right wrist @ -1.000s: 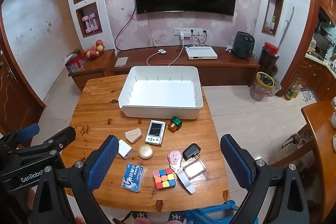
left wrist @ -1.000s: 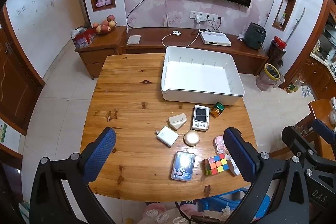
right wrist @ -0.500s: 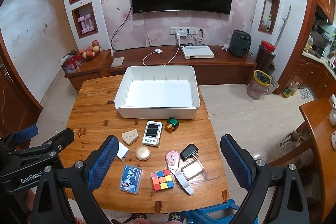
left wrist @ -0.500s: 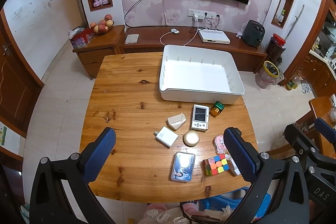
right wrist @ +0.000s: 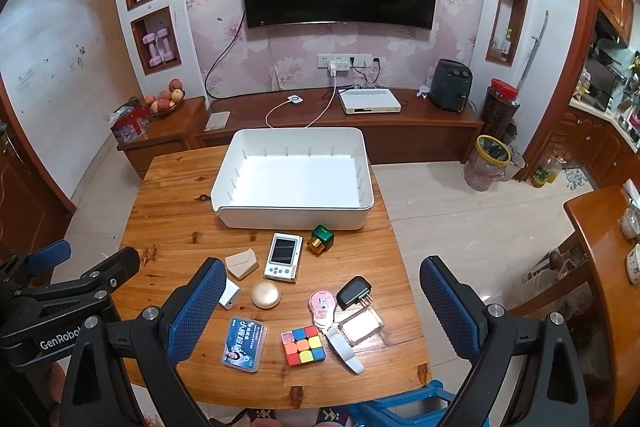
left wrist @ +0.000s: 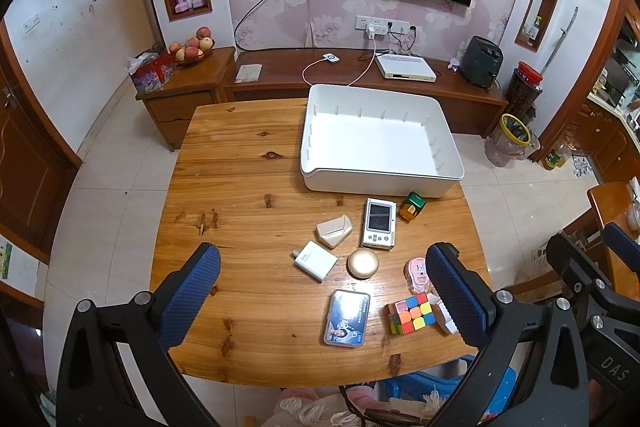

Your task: Organize rigid objects

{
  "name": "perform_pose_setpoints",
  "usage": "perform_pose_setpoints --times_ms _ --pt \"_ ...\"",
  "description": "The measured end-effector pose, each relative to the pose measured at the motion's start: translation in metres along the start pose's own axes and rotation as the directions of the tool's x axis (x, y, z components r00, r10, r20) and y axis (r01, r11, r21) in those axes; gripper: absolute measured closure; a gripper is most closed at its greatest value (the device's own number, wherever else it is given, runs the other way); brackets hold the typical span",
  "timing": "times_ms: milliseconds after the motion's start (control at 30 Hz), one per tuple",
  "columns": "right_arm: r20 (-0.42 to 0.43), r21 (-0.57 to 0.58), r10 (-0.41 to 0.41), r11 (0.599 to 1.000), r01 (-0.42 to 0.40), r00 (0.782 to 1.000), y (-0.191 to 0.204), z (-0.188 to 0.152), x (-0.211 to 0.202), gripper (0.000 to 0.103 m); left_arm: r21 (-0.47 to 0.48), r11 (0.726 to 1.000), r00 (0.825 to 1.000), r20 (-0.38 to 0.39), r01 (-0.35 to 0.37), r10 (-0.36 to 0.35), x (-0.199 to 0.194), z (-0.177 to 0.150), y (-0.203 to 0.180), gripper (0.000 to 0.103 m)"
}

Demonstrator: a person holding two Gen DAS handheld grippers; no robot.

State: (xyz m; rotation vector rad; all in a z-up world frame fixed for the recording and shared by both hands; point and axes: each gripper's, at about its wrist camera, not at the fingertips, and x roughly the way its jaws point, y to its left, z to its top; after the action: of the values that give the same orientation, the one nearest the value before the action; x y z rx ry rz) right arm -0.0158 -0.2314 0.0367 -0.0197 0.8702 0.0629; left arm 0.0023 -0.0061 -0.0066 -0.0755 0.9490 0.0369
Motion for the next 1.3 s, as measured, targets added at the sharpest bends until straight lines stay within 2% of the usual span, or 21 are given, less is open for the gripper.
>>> perform_pose_setpoints --times_ms 1300 --pt "0.018 0.0 -0.012 1.0 0.012 1.0 -0.001 0.003 -0.008 0.005 0.003 1.0 1.0 0.007 -0.005 0.005 0.011 -0.001 -0.006 0.001"
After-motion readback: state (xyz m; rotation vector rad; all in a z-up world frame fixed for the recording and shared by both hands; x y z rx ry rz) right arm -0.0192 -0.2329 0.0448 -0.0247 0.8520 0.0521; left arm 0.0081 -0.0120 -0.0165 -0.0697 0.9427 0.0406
